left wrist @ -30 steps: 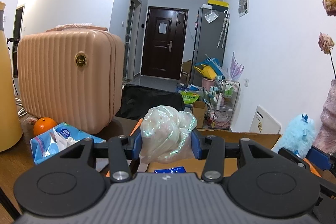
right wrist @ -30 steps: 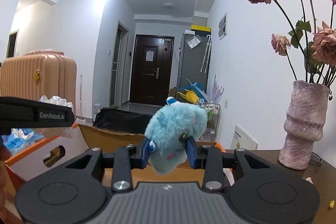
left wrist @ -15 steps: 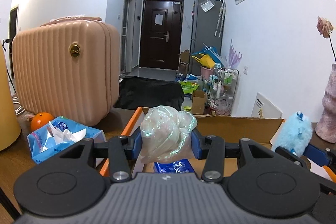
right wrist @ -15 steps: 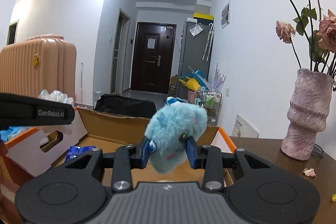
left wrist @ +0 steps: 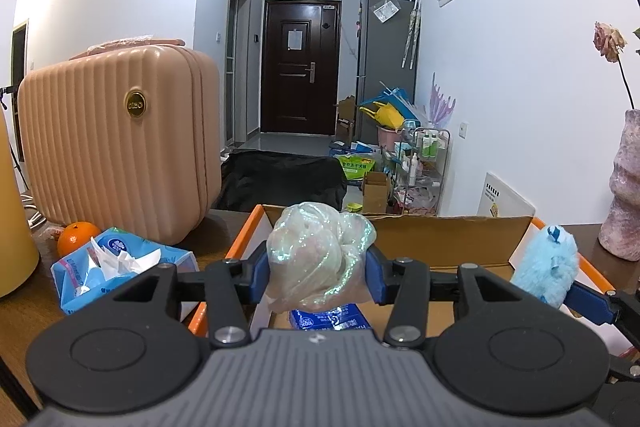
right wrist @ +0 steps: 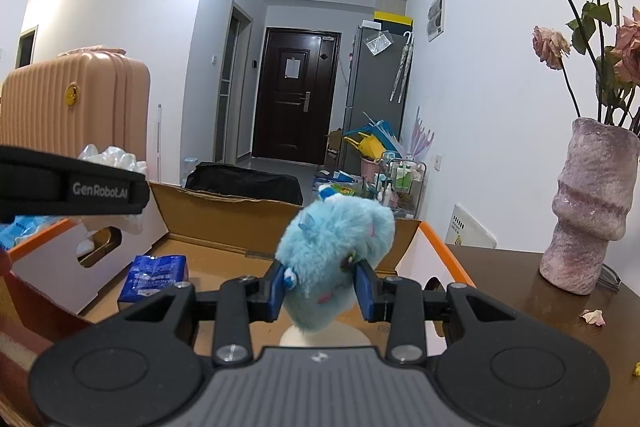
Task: Organize soft objects
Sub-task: 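Open the left gripper over the box while the right gripper releases the plush into it, then withdraw both open grippers from the box back toward the remaining soft items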
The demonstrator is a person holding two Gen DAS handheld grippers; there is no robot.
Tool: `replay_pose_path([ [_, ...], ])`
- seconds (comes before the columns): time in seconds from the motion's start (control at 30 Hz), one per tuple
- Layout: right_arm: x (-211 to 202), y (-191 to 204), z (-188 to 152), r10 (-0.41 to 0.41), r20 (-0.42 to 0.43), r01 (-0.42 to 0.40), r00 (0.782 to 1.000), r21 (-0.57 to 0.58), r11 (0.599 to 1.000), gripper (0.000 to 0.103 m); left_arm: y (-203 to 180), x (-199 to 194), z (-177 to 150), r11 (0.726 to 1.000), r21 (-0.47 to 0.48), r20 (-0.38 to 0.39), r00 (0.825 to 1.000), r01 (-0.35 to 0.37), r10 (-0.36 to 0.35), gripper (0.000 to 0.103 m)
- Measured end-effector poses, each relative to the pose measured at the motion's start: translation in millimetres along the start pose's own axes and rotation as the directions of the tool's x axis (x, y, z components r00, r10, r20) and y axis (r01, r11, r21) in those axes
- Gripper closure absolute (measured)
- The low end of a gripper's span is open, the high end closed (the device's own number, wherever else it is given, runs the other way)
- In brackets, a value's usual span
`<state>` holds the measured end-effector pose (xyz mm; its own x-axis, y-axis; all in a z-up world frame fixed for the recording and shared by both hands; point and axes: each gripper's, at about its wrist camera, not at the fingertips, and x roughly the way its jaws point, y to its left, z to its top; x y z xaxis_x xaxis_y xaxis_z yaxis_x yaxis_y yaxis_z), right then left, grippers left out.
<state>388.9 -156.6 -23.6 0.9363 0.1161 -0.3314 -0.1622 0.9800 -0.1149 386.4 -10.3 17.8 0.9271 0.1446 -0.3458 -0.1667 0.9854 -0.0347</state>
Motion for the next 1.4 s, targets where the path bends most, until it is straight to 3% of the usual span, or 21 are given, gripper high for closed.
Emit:
replay_pose_path([
  [0.2,1.4,-4.6,0.3,0.003,-0.015,-0.003,1.0,0.028,1.0,0.061,-0.8,-3.3,0.1,1.0,-0.001,0.015,1.0,-0.004,0.004,0.036],
  [0.27,0.3,-5.3,0.3,-0.002,-0.007,0.002,1.0,0.03,1.0,0.051,-0.4,-4.5,0.7,1.0,-0.004,0.02,1.0,-0.003,0.003,0.022],
  [0.33,-0.5,-5.3,0.2,-0.005,-0.003,0.005,1.0,0.029,1.0,0.036,0.6,-5.9,1.2,1.0,-0.009,0.031,0.999,-0.006,0.007,0.015],
  [0.47,-4.9,-5.2,0.2,-0.015,0.02,0.014,1.0,0.032,0.999,0.021,0.1,-7.9,1.6,1.0,-0.008,0.037,0.999,-0.006,0.006,0.007],
  [1.1,-7.5,-2.8,-1.2,-0.027,0.024,0.026,0.999,0.033,0.999,0.016,-0.6,-8.5,1.8,1.0,-0.006,0.036,0.999,-0.004,0.004,0.002],
  [1.4,-9.9,-3.6,-0.3,-0.039,0.033,0.038,0.999,0.032,0.999,0.008,1.5,-8.1,2.2,1.0,-0.019,0.021,1.0,0.0,0.0,0.0],
])
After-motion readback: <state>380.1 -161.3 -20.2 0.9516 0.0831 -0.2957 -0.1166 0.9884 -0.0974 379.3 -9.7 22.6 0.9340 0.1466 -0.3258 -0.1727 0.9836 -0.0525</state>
